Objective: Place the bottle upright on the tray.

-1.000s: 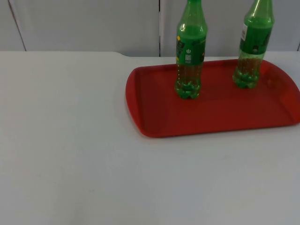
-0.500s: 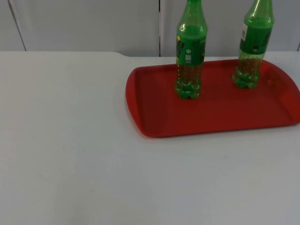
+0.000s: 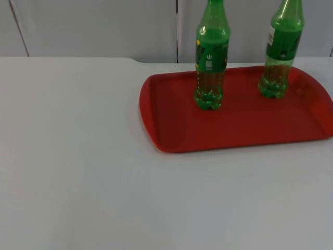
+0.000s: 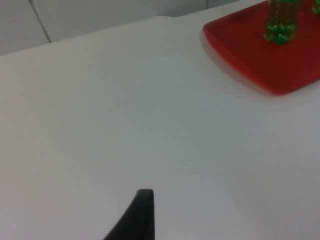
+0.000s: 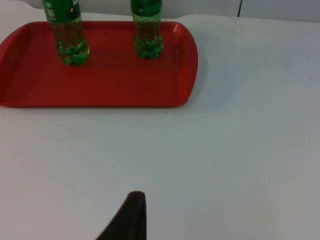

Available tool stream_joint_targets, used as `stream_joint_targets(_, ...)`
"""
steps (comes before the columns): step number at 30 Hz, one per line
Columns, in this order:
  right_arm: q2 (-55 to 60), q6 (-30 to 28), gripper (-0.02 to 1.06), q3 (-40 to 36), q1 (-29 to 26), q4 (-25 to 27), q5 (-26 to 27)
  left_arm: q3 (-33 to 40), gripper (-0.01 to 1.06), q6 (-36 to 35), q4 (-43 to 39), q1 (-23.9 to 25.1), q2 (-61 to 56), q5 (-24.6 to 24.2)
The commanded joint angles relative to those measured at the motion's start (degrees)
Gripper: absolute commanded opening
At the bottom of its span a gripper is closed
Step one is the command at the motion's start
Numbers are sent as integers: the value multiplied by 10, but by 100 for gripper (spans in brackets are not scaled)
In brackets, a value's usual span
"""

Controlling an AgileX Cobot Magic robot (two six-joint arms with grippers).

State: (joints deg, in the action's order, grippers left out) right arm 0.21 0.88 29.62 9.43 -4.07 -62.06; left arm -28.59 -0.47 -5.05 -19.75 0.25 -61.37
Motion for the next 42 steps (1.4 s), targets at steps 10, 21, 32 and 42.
stream_joint_targets(10, -2, -4, 105, -1, -1, 2, 2, 3, 105, -2, -3, 97, -2, -2)
stream_joint_targets(21, -2, -4, 105, -1, -1, 2, 2, 3, 105, -2, -3, 161, -2, -2)
stream_joint_targets(32, -2, -4, 105, -1, -1, 2, 2, 3, 105, -2, -5, 185, -2, -2)
stream_joint_targets(42, -2, -2, 105, -1, -1, 3, 3, 3, 105, -2, -6, 185, -2, -2)
